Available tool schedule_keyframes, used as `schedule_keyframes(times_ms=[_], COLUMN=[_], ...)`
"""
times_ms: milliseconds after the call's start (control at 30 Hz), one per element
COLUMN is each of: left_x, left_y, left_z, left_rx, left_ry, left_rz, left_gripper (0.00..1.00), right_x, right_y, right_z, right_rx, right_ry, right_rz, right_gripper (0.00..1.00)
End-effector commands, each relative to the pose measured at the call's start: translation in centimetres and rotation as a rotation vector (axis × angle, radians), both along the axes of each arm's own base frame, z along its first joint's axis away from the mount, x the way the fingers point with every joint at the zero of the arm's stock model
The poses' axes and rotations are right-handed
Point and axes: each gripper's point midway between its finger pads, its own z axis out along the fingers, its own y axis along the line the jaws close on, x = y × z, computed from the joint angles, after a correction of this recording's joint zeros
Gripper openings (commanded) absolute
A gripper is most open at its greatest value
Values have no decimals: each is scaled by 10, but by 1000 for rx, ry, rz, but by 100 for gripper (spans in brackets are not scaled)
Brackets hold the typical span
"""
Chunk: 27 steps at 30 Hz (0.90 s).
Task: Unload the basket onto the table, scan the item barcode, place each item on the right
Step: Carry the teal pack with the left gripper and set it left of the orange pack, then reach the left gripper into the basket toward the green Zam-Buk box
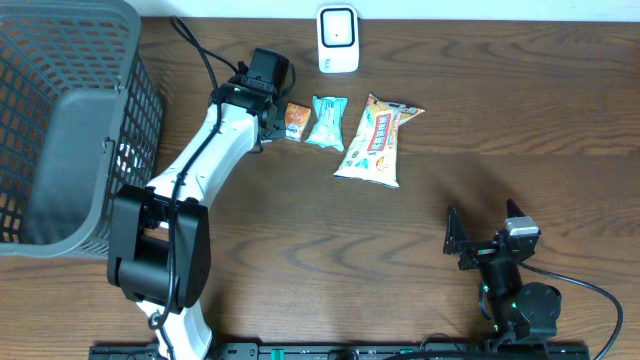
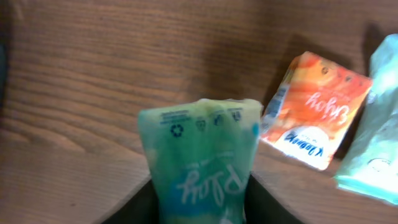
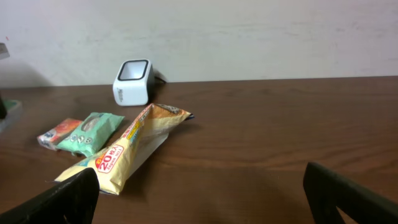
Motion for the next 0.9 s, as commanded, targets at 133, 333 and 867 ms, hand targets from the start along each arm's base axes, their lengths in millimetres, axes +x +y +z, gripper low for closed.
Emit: schedule_keyframes(times_ms=[133,333,867], left_x=[10,28,-58], left_y=[-5,1,262], left_z=[8,96,250], left_rx=[-35,-91,-168], left_ry=[-49,-256,-678], left_rz=[3,17,778], left_gripper=[72,73,91], right_x=[0,0,0], right_y=[-3,-3,-3], right_z=[-1,-1,-1], right_rx=[-16,-16,-16], right_ry=[-1,-1,-1], right_rz=[-11,-11,-11], right_gripper=[99,99,99])
